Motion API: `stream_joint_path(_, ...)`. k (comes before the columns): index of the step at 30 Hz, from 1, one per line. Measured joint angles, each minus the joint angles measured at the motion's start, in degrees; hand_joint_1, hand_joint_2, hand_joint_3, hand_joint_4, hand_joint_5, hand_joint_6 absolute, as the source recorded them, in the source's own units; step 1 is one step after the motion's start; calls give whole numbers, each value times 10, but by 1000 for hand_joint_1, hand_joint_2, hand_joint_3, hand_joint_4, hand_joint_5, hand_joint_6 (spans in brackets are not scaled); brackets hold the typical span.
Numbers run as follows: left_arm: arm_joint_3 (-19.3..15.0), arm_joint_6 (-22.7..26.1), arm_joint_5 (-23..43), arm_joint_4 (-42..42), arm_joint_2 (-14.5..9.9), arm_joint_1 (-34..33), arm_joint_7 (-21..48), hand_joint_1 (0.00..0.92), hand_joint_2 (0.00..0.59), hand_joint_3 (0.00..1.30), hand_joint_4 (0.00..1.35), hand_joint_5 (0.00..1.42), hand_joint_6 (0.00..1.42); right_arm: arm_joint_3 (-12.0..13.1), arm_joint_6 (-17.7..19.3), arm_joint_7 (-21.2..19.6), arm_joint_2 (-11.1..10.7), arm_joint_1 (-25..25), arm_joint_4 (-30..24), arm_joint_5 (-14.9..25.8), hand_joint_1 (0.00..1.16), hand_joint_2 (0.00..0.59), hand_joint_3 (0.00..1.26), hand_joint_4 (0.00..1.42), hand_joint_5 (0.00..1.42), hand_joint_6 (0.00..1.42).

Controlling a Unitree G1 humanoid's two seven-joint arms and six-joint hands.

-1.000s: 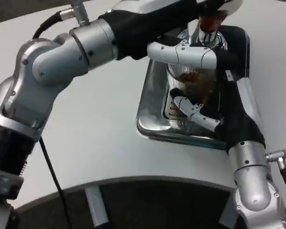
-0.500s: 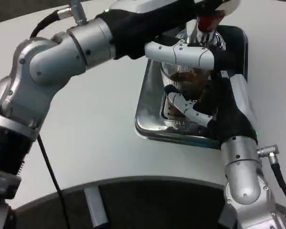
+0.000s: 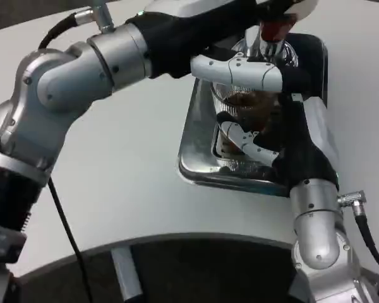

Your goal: Grasp the cup under the faucet to collect the drink, then remove the cup.

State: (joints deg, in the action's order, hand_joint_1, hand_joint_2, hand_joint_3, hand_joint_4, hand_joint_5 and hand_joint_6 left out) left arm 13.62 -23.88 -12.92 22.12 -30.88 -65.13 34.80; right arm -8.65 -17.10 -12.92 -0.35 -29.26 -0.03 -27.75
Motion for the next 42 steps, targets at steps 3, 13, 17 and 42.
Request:
stream_joint_path(3, 0, 0, 0, 0, -1, 0, 0, 0, 63, 23, 0, 0, 90, -2, -2, -8, 1, 0, 0, -2, 720, 244, 141, 155, 93, 101)
stream_joint_path(13, 2, -3, 0, -2, -4, 0, 1, 0, 63, 30, 0, 0, 91, -3, 0, -36, 5, -2, 5, -2, 733, 257, 216, 226, 166, 153)
stream_joint_path(17, 2, -4, 0, -2, -5, 0, 1, 0, 63, 33, 0, 0, 92, -3, 8, -45, 7, -2, 11, 0, 743, 261, 233, 234, 180, 157)
stream_joint_path(42, 6, -7, -1, -8, -8, 2, 1, 0, 60, 32, 0, 0, 93, 13, 53, -62, 8, 4, 29, 12, 756, 265, 371, 314, 268, 209)
